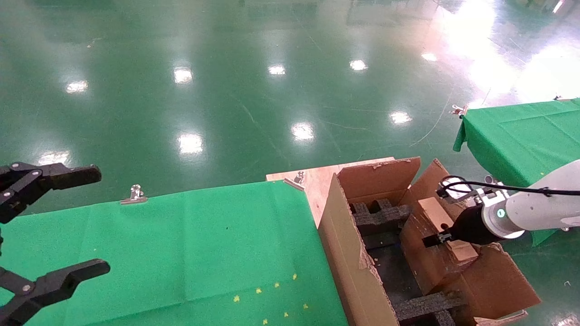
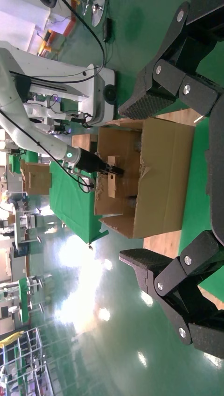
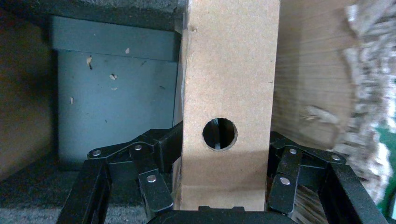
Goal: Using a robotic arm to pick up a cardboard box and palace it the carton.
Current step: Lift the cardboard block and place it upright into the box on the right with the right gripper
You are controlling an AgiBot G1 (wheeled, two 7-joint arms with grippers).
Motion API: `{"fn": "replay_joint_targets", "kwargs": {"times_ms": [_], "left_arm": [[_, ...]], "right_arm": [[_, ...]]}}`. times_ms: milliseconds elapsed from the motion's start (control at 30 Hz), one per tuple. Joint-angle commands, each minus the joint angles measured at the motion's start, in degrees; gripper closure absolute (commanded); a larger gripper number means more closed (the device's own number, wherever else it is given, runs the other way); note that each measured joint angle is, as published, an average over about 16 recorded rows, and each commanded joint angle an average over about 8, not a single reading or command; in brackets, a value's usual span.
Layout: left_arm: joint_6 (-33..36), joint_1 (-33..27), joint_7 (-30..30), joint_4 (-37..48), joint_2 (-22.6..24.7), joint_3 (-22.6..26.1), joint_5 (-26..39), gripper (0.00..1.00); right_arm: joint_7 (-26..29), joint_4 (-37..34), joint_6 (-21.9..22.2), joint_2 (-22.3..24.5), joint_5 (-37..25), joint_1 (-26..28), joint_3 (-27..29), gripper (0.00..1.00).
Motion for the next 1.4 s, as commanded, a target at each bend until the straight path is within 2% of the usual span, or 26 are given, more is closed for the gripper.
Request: {"fn": "replay_joint_targets", "kwargs": {"times_ms": [33, 467, 900, 967, 1167, 1200, 1233, 1400], "left_arm": [[0.0, 0.0, 0.0, 0.0, 0.0, 0.0, 0.0, 0.00], [0.0, 0.0, 0.0, 0.0, 0.0, 0.0, 0.0, 0.00], [0.0, 0.0, 0.0, 0.0, 0.0, 0.0, 0.0, 0.00], [0.0, 0.0, 0.0, 0.0, 0.0, 0.0, 0.0, 0.00], [0.0, 0.0, 0.0, 0.0, 0.0, 0.0, 0.0, 0.00], [0.0, 0.0, 0.0, 0.0, 0.0, 0.0, 0.0, 0.00], [0.0, 0.0, 0.0, 0.0, 0.0, 0.0, 0.0, 0.00], [0.0, 0.0, 0.0, 0.0, 0.0, 0.0, 0.0, 0.00]], "right_arm": [[0.0, -0.7, 0.3, -0.6, 0.4, -0.9, 0.1, 1.00], [-3.1, -7.4, 1.1, -5.2, 3.4, -7.5, 1.5, 1.00], [-8.2, -16.7, -0.1, -10.0, 6.9, -13.5, 3.7, 1.00], [-9.0, -17.8, -0.5, -10.5, 7.3, -13.9, 4.1, 0.91], [-10.9, -20.1, -1.4, -11.4, 8.3, -14.9, 4.9, 0.16], [-11.0, -20.3, -1.5, -11.5, 8.4, -15.0, 4.9, 0.06], [-11.1, -20.5, -1.6, -11.6, 8.5, -15.1, 5.0, 0.00], [-10.8, -20.1, -1.5, -11.4, 8.4, -14.9, 4.9, 0.00]]}}
